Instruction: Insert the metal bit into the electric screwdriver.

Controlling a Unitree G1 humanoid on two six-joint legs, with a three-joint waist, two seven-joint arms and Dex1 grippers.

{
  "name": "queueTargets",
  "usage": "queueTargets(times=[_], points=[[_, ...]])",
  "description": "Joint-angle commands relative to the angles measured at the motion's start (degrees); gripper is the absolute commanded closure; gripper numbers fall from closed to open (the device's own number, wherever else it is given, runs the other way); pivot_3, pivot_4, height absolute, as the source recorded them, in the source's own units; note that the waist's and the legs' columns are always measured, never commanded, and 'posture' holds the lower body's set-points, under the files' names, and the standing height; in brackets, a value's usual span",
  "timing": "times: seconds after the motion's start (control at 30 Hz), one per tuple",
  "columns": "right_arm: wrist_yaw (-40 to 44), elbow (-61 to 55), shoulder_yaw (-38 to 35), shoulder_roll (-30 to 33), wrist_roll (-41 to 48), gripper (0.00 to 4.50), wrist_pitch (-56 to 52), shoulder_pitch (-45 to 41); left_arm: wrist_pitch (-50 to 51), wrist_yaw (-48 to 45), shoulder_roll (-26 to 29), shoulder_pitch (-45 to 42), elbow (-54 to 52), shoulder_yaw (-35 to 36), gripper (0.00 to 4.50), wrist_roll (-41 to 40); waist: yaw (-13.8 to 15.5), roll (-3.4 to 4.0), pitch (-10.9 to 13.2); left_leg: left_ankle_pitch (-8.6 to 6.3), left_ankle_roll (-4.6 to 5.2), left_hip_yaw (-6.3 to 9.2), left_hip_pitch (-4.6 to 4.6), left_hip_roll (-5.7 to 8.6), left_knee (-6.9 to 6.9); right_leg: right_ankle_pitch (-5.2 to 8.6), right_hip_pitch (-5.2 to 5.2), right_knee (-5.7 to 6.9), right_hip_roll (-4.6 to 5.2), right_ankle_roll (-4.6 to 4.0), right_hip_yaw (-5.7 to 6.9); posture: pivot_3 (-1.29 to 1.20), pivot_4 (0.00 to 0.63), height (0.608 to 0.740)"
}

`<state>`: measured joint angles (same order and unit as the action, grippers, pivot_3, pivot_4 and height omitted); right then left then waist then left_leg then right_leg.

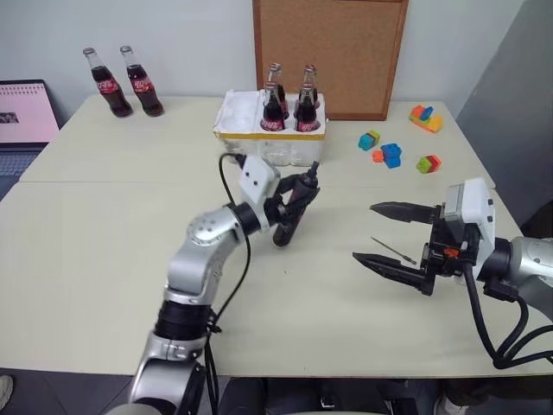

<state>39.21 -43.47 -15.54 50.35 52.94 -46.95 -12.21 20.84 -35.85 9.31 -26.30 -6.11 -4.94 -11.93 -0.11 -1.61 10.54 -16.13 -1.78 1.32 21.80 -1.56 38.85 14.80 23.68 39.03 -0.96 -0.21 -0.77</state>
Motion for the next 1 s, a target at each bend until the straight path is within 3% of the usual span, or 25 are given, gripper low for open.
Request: queueTargets(times=[0.03, 0.3, 0.6, 1.0], points=[[0.7, -0.2, -0.1, 1.4, 0.3, 0.00, 0.7, -1.0, -6.1, 4.3, -1.6, 0.8, 0.0, -0.9, 2.85, 2.6, 0.1, 0.00, 0.0, 0.00, 0.00, -0.01, 0.01, 0.02, 0.00, -0.01, 0.00, 0.00, 0.00, 0.02, 0.00, 0.00, 0.150, 0.740], [1.5, -0.4, 1.2, 2.8, -0.2, 0.00, 1.1, -1.9, -5.6, 7.5, 0.3, 7.8, -3.5, 0.8, 2.85, 2.1, -0.1, 0.03, 0.0, -0.01, 0.01, -0.02, -0.13, -0.01, -0.02, -0.02, -0.26, -0.07, 0.01, 0.05, -0.11, 0.00, 0.150, 0.740], [2.7, 0.5, 3.5, 3.3, -1.6, 0.00, 2.1, -2.7, -4.3, 6.0, 7.6, 15.5, -11.6, 4.3, 2.85, -1.6, -1.3, 0.06, 0.0, -0.01, 0.00, -0.02, -0.42, -0.08, -0.13, -0.09, -0.39, -0.04, -0.22, -0.08, -0.08, 0.00, 0.150, 0.740], [4.8, 2.8, 6.2, 3.4, -5.6, 0.00, 3.9, -4.5, -2.7, 8.7, 9.0, 16.4, -15.0, 7.4, 2.86, -6.6, -1.7, 0.04, 0.0, 0.01, -0.02, -0.14, -0.92, -0.09, -0.80, -0.10, -0.48, -0.12, -0.29, -0.20, -0.20, 0.00, 0.150, 0.740]])
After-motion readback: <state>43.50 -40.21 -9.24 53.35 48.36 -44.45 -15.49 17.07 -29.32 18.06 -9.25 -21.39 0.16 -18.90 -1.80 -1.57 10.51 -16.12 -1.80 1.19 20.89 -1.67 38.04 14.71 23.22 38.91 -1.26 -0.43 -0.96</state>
